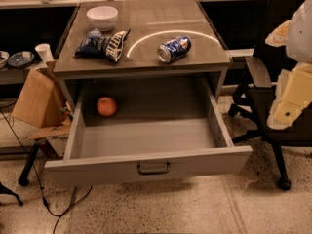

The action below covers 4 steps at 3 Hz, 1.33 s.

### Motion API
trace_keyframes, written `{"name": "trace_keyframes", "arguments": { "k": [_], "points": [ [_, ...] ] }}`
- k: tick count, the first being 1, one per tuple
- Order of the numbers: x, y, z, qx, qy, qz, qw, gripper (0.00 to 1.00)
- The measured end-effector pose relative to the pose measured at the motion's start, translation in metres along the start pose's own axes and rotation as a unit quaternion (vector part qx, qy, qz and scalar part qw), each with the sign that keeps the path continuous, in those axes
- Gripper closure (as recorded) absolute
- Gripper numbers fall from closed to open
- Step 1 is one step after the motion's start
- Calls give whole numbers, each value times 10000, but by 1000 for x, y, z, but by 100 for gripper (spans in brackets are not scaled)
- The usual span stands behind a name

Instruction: Pick apple from top drawer and place on counter

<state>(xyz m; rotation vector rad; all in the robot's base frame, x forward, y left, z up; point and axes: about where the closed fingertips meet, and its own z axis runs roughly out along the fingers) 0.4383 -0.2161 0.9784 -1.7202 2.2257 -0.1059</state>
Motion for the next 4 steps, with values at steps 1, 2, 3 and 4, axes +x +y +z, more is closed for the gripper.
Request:
{"name": "trace_keyframes", "arguments": {
  "k": [1, 2, 3, 4],
  "points": [
    [0, 0, 0, 0, 0, 0, 10000, 0],
    [-45, -8, 11, -3, -415, -145, 9990, 0],
    [-99, -17, 28, -71, -826, -318, 9961, 0],
    [-164, -29, 53, -274, -1283, -373, 9907, 0]
  ]
}}
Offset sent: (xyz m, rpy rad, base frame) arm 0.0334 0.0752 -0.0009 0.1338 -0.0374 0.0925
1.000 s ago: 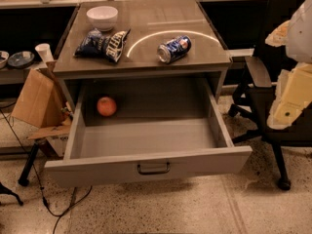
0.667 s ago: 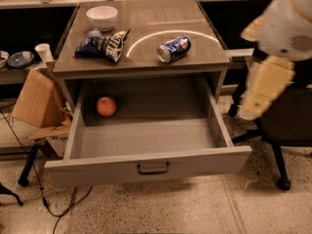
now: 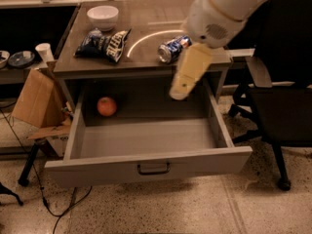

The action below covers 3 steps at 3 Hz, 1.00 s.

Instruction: Pick apple from top drawer and place on counter

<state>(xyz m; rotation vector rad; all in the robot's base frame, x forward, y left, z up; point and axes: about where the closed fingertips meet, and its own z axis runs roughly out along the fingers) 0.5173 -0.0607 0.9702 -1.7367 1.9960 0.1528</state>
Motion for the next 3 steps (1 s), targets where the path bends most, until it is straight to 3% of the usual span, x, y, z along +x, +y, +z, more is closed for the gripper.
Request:
{"name": "trace_keyframes", "arguments": {
  "k": [1, 2, 3],
  "points": [
    [-21, -19, 71, -467, -516, 696, 9951, 0],
    [-22, -34, 117, -894, -950, 1750, 9759, 0],
    [-26, -48, 154, -1302, -1285, 2757, 9437, 0]
  ]
}}
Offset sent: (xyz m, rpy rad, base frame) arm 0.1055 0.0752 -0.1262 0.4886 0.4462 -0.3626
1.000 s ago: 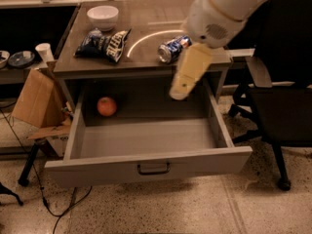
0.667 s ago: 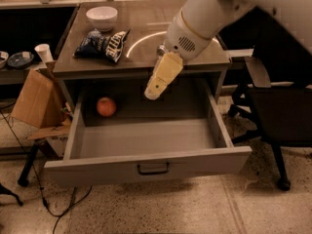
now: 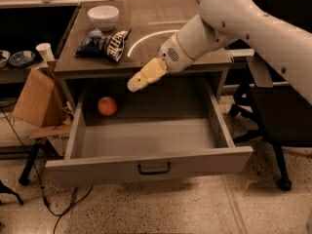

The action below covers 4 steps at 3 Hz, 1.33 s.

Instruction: Pick apple from top drawer and place on counter

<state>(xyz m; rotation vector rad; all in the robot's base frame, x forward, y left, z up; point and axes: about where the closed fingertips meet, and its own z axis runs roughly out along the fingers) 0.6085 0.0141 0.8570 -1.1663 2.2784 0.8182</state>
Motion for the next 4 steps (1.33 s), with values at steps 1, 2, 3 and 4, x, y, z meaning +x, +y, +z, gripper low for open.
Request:
{"name": "trace_keyframes", "arguments": {
  "k": [1, 2, 3, 4],
  "points": [
    [-5, -9, 22, -217, -247, 754, 9966, 0],
    [-5, -9, 22, -217, -247, 754, 9966, 0],
    [-2, -7, 29, 71, -364, 1049, 9938, 0],
    [10, 7, 55, 458, -481, 1727, 9827, 0]
  ]
}}
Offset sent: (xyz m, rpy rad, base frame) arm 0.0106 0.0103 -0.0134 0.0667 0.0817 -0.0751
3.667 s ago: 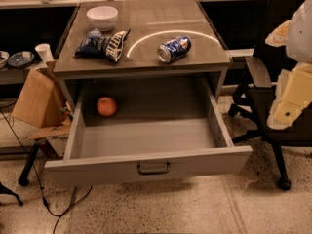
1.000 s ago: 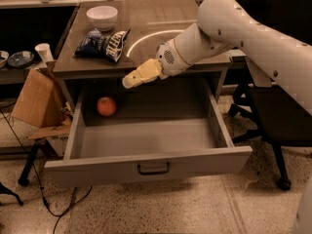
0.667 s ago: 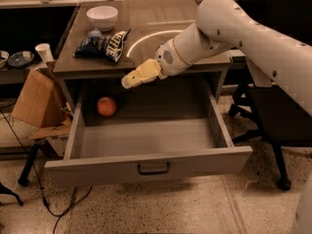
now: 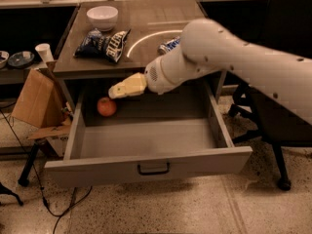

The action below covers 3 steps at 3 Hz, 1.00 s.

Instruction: Pick apple from top drawer and place on counter

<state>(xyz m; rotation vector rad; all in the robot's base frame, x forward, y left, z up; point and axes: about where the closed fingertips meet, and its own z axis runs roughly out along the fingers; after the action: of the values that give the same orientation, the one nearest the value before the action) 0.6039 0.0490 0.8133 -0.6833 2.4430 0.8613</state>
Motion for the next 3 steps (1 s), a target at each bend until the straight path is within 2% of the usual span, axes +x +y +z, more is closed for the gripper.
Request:
{"name": "trace_keyframes", "arguments": {
  "k": [1, 2, 3],
  "points": [
    [1, 1, 37, 300, -254, 567, 9976, 0],
    [-16, 0, 75, 431, -519, 948, 9932, 0],
    [-39, -3, 99, 630, -768, 1279, 9868, 0]
  ]
}}
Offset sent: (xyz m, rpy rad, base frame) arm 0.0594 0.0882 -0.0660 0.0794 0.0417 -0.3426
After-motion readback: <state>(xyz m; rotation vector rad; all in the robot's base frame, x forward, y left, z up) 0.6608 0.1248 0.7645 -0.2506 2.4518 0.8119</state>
